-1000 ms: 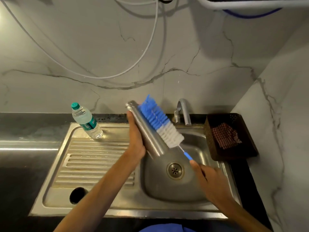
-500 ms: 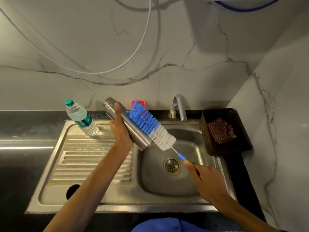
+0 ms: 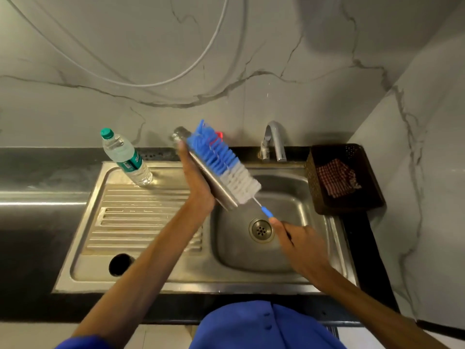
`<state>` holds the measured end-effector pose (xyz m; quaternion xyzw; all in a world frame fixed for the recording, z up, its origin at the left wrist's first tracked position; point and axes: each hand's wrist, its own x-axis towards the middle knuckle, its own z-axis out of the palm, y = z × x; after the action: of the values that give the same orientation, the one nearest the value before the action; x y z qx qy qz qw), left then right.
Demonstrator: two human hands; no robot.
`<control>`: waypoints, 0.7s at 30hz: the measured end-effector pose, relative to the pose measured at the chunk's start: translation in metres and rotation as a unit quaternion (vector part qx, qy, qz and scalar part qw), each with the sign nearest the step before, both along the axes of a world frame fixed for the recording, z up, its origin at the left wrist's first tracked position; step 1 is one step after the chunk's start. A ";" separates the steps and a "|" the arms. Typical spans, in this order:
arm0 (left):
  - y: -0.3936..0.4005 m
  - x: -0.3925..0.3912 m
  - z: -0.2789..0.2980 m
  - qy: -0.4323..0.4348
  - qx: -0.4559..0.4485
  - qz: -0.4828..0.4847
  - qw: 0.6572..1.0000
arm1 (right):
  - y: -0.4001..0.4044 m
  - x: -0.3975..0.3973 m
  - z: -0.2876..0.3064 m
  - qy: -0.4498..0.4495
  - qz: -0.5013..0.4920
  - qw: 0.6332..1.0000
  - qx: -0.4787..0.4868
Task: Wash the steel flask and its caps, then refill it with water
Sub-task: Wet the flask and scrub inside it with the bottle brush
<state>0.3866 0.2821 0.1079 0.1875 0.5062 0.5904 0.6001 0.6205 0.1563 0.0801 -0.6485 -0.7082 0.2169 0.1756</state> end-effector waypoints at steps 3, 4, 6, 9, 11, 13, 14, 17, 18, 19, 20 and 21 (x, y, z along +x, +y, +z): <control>-0.017 0.030 -0.002 0.003 -0.007 -0.046 0.999 | 0.025 -0.017 0.007 0.050 0.003 0.998 0.022; -0.016 0.030 -0.002 -0.011 -0.010 -0.043 0.999 | 0.029 -0.016 0.008 0.048 0.003 0.998 0.030; -0.005 0.010 -0.001 -0.017 -0.019 -0.021 0.999 | 0.025 -0.008 0.004 0.018 0.003 0.999 0.029; 0.018 -0.029 0.001 -0.011 -0.026 0.058 0.998 | 0.002 0.001 0.000 0.000 0.004 1.000 0.001; 0.016 -0.030 0.005 -0.014 -0.020 0.059 0.998 | 0.002 -0.005 -0.001 0.010 0.009 1.000 0.006; -0.005 -0.007 0.001 -0.013 -0.012 0.013 1.000 | 0.018 -0.020 0.001 0.031 0.004 0.999 0.008; -0.016 0.007 -0.002 -0.011 -0.016 -0.014 1.000 | 0.027 -0.028 0.004 0.041 -0.005 0.999 0.002; -0.022 0.010 0.000 -0.027 -0.004 -0.021 0.999 | 0.032 -0.031 0.010 0.058 -0.007 0.998 0.001; -0.013 -0.003 0.005 -0.023 0.013 -0.007 1.000 | 0.025 -0.025 0.009 0.062 0.004 0.998 0.002; -0.003 -0.018 0.010 -0.016 0.022 0.013 1.000 | 0.016 -0.018 0.007 0.063 0.012 0.998 0.001; 0.006 -0.030 0.017 -0.010 0.024 0.041 0.999 | 0.008 -0.013 0.007 0.064 0.016 0.998 -0.005; 0.012 -0.036 0.023 -0.005 0.021 0.061 0.998 | 0.004 -0.010 0.007 0.069 0.014 0.997 -0.010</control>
<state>0.3502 0.2941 0.1308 0.1657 0.5013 0.6369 0.5618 0.6103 0.1602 0.0868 -0.6238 -0.7009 0.2712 0.2146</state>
